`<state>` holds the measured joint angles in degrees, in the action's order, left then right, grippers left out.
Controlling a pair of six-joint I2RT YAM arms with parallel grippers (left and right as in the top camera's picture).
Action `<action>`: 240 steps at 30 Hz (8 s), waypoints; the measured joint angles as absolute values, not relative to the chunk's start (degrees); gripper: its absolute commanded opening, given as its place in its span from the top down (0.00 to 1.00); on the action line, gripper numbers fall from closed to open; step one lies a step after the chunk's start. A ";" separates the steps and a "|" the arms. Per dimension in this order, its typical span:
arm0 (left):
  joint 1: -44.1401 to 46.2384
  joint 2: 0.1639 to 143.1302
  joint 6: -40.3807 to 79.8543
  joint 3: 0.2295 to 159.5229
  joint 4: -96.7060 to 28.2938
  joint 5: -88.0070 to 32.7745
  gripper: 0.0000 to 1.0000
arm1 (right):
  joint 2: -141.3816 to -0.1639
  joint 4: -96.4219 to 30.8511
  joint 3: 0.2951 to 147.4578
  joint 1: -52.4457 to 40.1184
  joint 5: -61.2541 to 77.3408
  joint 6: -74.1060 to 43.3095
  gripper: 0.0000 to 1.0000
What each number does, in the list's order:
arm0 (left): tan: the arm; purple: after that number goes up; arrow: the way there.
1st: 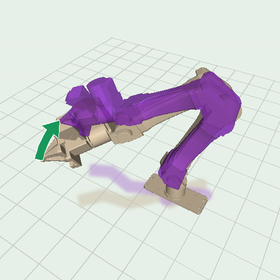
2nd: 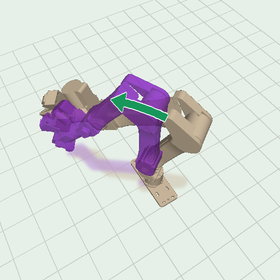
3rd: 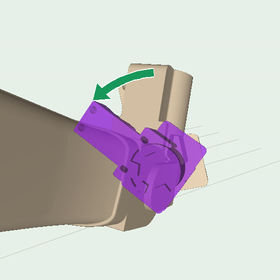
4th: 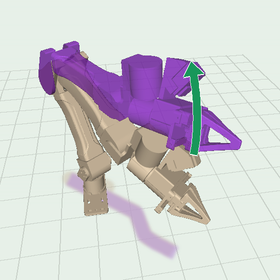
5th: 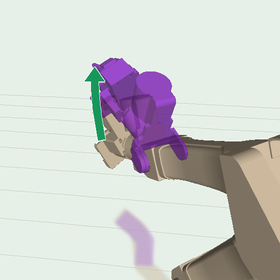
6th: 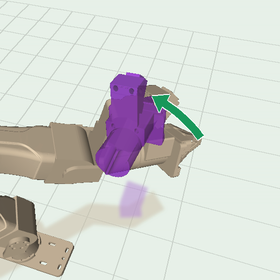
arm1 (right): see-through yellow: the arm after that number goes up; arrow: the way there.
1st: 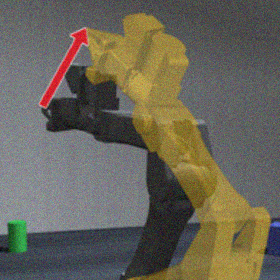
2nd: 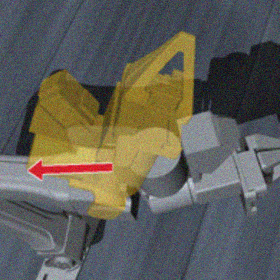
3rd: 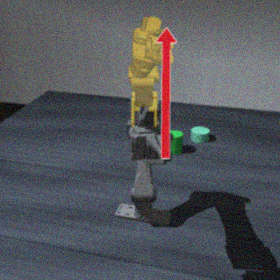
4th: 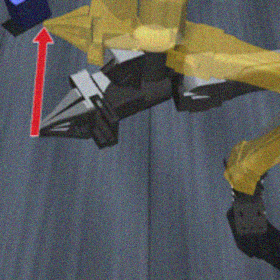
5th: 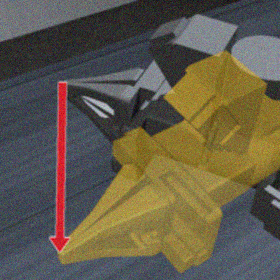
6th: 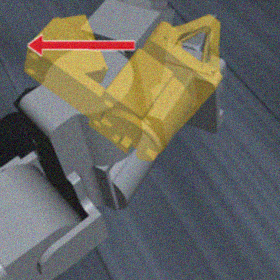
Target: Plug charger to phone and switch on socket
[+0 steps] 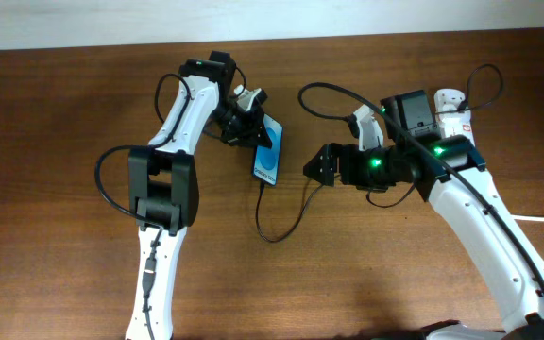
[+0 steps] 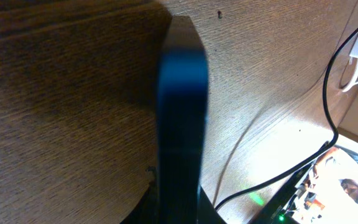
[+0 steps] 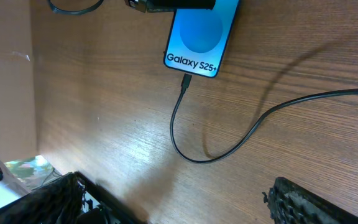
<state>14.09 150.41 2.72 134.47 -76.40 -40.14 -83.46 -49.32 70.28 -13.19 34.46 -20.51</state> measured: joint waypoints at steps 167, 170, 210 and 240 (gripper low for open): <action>14.44 147.52 8.03 179.37 -93.01 -3.99 0.01 | -130.08 -45.15 101.95 28.91 10.17 -3.49 0.02; 14.44 147.52 8.05 179.37 -93.01 -4.01 0.01 | -130.04 -46.24 102.06 28.95 10.22 -6.22 0.02; 14.46 147.52 8.05 179.37 -93.01 -3.97 0.01 | -58.26 -85.12 71.16 26.57 16.62 -12.27 0.02; 14.46 147.52 8.05 179.37 -93.03 -3.97 0.01 | -50.96 -68.86 70.91 3.84 16.40 -12.25 0.02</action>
<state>14.46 147.52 8.05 179.37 -93.03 -3.97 -50.96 -68.86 70.91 3.84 16.40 -12.25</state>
